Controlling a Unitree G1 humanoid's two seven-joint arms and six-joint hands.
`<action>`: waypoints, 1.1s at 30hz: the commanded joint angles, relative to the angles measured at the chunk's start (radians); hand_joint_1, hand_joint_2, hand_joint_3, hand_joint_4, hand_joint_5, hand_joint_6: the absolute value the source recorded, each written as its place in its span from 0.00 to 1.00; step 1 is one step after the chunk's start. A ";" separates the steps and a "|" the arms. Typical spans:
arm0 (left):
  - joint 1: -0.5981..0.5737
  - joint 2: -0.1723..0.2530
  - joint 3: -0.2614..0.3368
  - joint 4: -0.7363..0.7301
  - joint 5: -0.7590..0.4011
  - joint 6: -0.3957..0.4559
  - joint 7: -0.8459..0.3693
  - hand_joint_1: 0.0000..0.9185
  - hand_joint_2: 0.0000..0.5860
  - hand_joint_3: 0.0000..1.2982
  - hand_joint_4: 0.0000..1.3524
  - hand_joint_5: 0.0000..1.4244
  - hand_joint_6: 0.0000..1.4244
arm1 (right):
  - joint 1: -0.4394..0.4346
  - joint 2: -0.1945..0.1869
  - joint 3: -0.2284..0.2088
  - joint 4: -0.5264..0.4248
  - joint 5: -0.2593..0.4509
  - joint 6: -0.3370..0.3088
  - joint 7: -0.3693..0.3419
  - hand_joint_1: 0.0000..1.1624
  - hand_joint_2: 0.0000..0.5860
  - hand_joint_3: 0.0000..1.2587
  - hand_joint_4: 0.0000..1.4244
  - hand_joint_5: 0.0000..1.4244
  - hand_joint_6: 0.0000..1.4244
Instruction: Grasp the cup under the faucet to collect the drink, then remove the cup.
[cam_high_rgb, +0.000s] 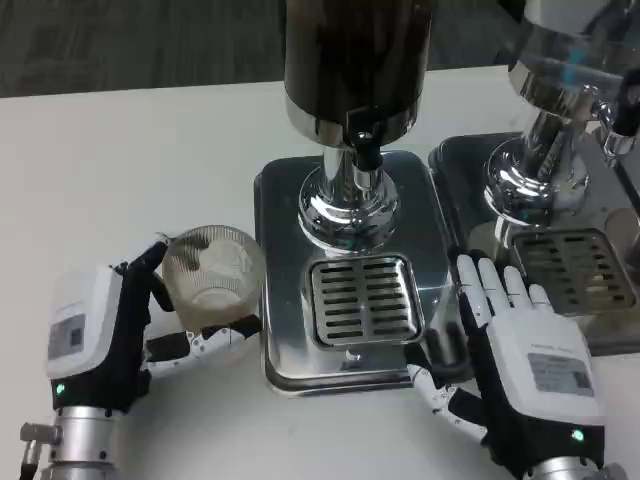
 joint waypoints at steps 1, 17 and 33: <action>0.005 -0.003 0.004 -0.038 -0.003 -0.005 0.032 0.80 0.02 0.39 0.51 0.60 0.79 | -0.005 -0.004 -0.002 -0.017 0.005 -0.009 0.006 0.27 0.67 0.00 0.00 0.00 0.02; 0.003 -0.006 0.006 -0.090 0.000 -0.004 0.032 0.94 0.05 0.40 0.51 0.56 0.77 | -0.010 -0.007 -0.005 -0.014 0.010 -0.012 0.011 0.29 0.67 0.00 0.00 0.00 0.02; -0.123 -0.056 -0.060 -0.005 0.028 -0.003 -0.001 0.94 0.05 0.40 0.51 0.56 0.77 | -0.003 0.000 -0.008 -0.020 0.006 -0.005 0.007 0.30 0.67 0.00 0.00 0.00 0.02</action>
